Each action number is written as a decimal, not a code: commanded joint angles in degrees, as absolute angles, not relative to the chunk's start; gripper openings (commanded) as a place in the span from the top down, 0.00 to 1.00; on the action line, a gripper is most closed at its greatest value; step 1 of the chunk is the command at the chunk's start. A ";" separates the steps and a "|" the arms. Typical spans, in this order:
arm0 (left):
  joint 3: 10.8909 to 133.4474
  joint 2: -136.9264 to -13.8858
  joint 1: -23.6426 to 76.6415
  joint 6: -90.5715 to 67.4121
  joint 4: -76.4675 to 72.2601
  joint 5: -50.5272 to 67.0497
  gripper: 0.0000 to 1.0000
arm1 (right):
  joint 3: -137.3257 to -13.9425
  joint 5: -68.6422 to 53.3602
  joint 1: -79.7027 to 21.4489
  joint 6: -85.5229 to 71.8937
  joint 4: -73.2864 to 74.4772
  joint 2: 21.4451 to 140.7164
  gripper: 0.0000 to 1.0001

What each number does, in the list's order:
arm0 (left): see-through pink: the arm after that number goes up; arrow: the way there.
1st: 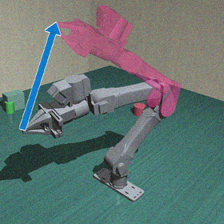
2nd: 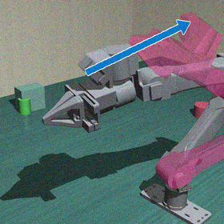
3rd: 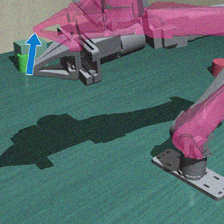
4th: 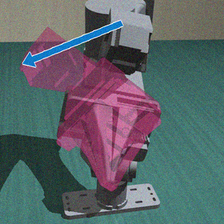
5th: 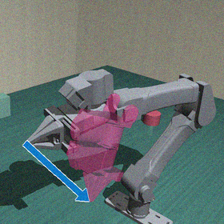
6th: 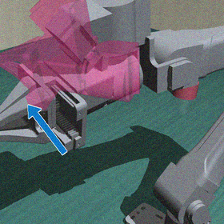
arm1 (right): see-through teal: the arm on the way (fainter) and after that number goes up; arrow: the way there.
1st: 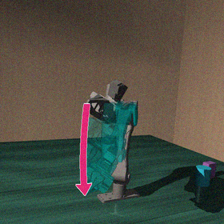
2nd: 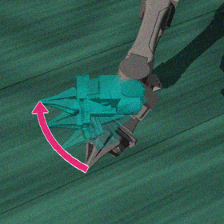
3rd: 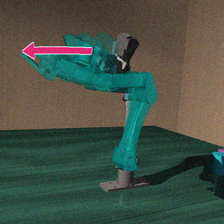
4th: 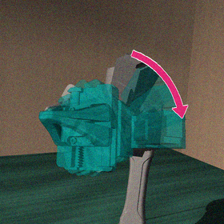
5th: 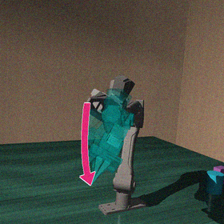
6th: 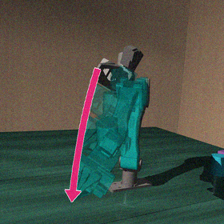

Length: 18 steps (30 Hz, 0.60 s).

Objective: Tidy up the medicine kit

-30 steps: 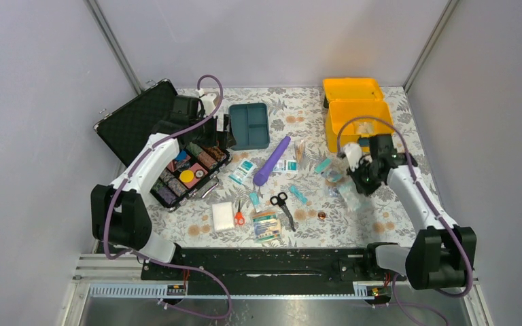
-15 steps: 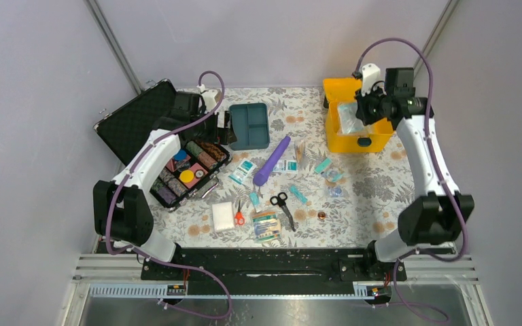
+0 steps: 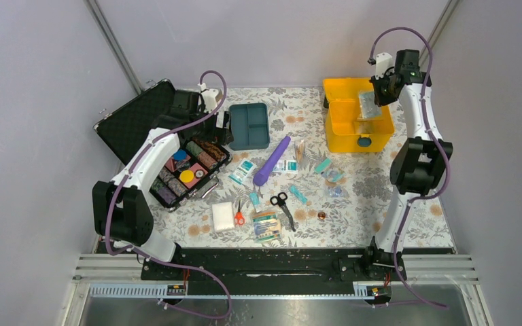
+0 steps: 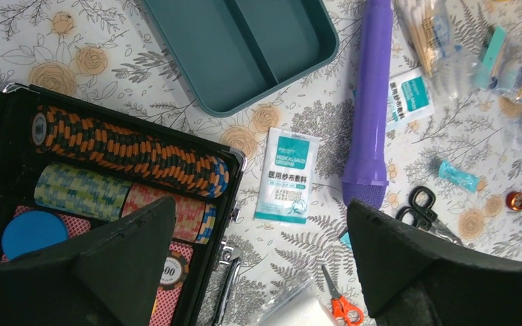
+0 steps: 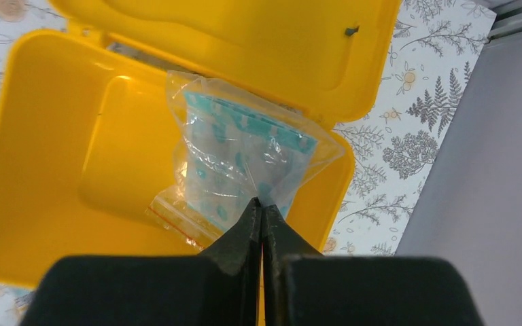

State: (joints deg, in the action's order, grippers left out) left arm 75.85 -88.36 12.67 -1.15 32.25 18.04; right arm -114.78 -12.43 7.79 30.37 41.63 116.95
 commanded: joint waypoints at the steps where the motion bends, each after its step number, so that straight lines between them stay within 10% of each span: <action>1: 78.22 -85.99 12.30 1.80 32.25 15.88 0.04 | -125.57 -11.08 8.83 32.69 49.17 124.60 1.00; 18: 77.56 -86.28 12.21 3.27 31.66 14.77 0.03 | -124.24 -4.74 8.98 33.71 55.33 130.34 1.00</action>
